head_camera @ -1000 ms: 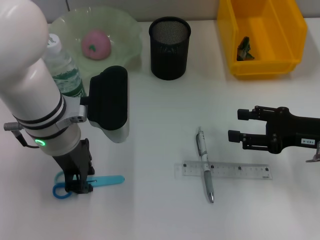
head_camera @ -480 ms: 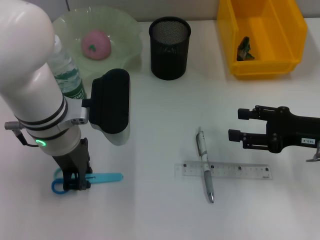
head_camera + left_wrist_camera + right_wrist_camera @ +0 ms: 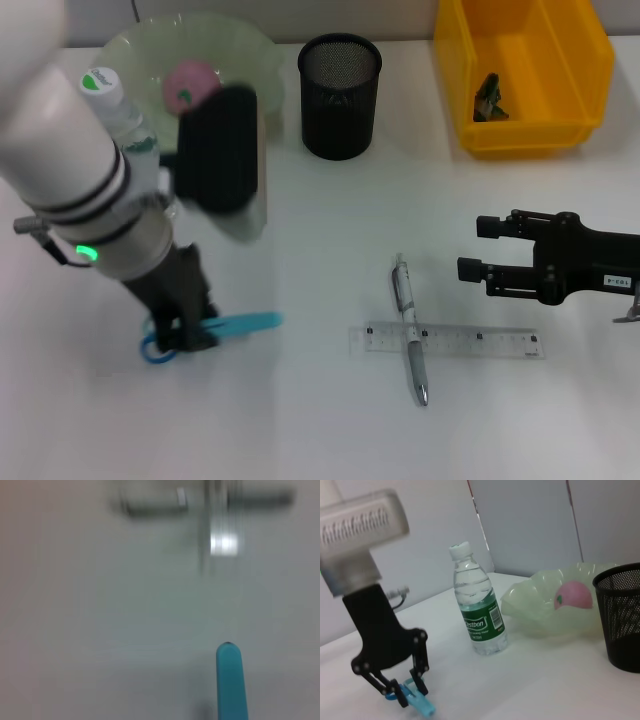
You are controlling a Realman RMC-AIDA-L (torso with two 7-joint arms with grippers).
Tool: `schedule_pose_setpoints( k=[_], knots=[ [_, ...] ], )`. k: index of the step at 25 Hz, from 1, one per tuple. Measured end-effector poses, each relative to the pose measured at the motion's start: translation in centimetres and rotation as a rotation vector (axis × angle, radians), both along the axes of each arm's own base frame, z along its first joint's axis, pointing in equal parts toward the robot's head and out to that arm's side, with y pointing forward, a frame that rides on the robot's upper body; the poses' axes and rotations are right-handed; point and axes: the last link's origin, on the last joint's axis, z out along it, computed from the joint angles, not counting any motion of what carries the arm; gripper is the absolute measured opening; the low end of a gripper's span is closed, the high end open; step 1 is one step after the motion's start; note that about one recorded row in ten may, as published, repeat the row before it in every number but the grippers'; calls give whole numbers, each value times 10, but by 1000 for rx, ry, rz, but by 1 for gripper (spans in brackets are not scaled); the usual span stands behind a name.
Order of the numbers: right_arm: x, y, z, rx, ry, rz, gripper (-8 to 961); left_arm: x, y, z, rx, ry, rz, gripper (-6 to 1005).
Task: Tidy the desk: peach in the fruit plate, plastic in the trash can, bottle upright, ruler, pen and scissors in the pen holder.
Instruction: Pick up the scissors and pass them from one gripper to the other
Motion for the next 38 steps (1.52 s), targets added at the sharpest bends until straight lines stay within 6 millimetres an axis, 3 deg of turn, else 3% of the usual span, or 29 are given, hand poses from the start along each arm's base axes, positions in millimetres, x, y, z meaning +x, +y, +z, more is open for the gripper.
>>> schedule_pose_setpoints(
  k=[2, 4, 5, 9, 10, 13, 14, 15, 19, 24, 27, 38],
  knots=[
    [0, 0, 1, 0, -2, 0, 737, 4, 2, 3, 8, -41, 18, 254],
    [3, -2, 1, 5, -7, 0, 737, 18, 8, 15, 29, -250, 108, 257],
    [3, -2, 1, 5, -7, 0, 737, 18, 8, 15, 29, -250, 108, 259],
    [4, -4, 0, 19, -14, 27, 737, 22, 14, 23, 29, -581, 260, 265],
    [4, -4, 0, 19, -14, 27, 737, 22, 14, 23, 29, -581, 260, 267],
    [2, -5, -2, 27, -17, 56, 737, 17, 19, 25, 40, -798, 370, 272],
    [0, -6, -5, 34, -20, 82, 737, 8, 22, 27, 65, -948, 465, 274],
    [0, -6, -5, 34, -20, 82, 737, 8, 22, 27, 65, -948, 465, 275],
    [-6, -11, -17, 68, -21, 157, 736, -18, 17, 22, 125, -1298, 652, 282],
    [-14, -15, -35, 149, 15, 236, 735, -37, 10, 9, 214, -1466, 790, 290],
    [-19, -16, -44, 224, 62, 262, 734, -59, 3, -5, 343, -1591, 985, 295],
    [-47, -17, -72, 461, 170, 284, 731, -70, -2, -26, 506, -1711, 1186, 313]
  ],
)
